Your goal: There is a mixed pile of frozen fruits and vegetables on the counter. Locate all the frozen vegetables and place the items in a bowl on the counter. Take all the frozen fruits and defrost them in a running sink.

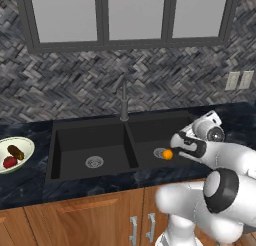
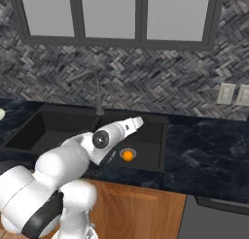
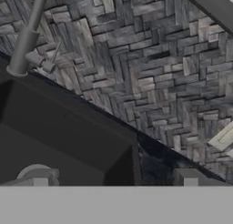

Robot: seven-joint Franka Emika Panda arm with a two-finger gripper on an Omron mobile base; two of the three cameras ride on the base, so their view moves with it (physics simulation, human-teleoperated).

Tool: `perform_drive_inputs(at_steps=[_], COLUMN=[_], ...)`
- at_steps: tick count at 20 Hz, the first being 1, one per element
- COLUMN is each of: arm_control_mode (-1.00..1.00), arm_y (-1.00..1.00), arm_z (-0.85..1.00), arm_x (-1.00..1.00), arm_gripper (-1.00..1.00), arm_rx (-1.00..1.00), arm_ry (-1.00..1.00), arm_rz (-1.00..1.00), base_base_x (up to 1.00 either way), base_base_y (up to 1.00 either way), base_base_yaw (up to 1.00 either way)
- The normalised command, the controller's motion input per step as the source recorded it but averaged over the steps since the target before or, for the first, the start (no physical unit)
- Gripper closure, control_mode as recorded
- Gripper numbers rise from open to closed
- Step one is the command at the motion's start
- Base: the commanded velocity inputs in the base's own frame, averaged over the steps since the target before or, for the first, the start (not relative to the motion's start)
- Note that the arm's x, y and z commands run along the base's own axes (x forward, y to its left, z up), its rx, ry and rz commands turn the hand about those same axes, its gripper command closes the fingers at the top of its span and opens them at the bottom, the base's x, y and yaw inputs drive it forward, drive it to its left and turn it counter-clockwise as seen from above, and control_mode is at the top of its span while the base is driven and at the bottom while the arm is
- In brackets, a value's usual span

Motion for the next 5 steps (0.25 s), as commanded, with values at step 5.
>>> perform_drive_inputs(at_steps=[5], arm_control_mode=[-1.00], arm_y=[0.00], arm_z=[1.00], arm_x=[-0.49], arm_gripper=[-1.00], arm_rx=[-0.07], arm_ry=[-0.01], arm_rz=[0.02], base_base_x=[0.00], base_base_y=[0.00], base_base_yaw=[0.00])
